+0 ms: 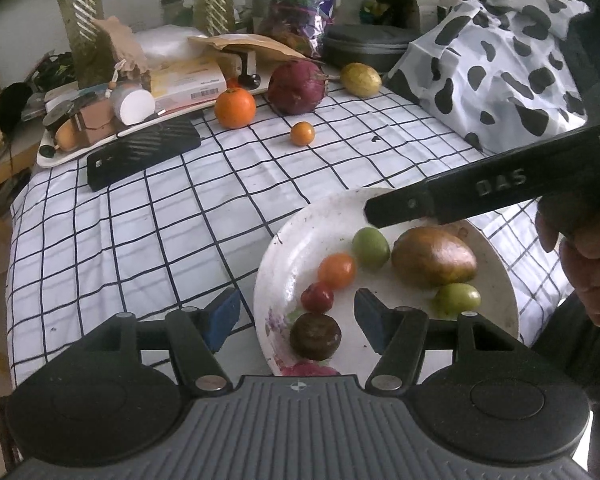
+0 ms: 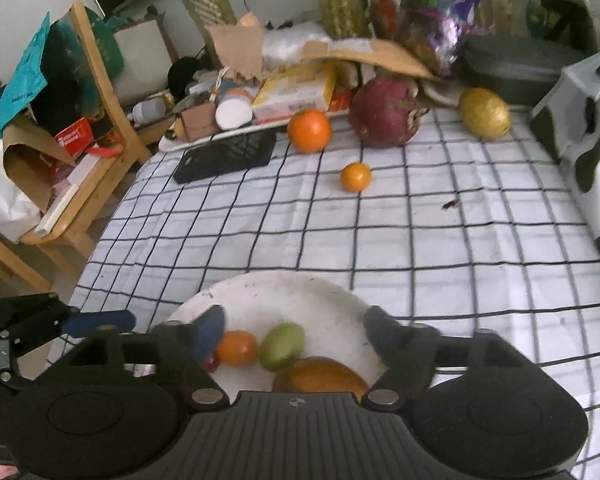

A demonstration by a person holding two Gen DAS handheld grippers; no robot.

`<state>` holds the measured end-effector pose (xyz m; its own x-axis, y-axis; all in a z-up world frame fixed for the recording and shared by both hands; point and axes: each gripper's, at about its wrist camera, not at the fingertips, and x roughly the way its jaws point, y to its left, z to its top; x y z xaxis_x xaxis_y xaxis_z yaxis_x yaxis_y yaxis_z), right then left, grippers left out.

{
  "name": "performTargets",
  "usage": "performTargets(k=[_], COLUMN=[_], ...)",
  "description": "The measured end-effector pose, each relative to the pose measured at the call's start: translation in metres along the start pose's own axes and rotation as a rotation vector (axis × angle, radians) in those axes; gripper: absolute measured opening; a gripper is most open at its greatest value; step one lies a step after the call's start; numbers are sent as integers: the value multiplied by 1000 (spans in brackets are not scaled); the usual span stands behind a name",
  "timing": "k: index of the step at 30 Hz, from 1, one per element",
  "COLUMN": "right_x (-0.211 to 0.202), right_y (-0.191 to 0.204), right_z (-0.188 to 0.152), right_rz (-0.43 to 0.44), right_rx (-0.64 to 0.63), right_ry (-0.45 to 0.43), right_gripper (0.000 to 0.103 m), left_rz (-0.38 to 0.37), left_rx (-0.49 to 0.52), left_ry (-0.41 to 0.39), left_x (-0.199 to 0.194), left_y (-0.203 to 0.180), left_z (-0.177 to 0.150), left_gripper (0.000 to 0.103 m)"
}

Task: Organize fruits
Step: 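Lower the red fruit and green lime into the plate and open both tools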

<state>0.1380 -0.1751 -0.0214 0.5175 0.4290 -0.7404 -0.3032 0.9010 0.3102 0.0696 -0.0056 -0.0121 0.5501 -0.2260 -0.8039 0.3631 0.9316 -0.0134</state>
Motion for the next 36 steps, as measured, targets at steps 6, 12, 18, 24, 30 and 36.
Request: performTargets(k=[6, 12, 18, 24, 30, 36], right_x=[-16, -36, -49, -52, -52, -49], right_y=[0, 8, 17, 24, 24, 22], right_z=[-11, -29, -51, -71, -77, -75], right_rz=[-76, -123, -150, -175, -203, -240], right_rx=[-47, -119, -181, -235, -242, -232], right_ry=[-27, -58, -45, -7, 3, 5], right_gripper=[94, 100, 101, 101, 101, 101], left_rz=[-2, 10, 20, 24, 29, 41], left_rx=[-24, -36, -42, -43, -16, -15], left_ry=[-4, 0, -2, -5, 5, -10], left_x=[-8, -12, -17, -21, -17, -16], left_y=[-3, -7, -13, -20, -24, -23], left_z=[-9, -17, -25, -29, -28, -28], left_gripper=[62, 62, 62, 62, 62, 70])
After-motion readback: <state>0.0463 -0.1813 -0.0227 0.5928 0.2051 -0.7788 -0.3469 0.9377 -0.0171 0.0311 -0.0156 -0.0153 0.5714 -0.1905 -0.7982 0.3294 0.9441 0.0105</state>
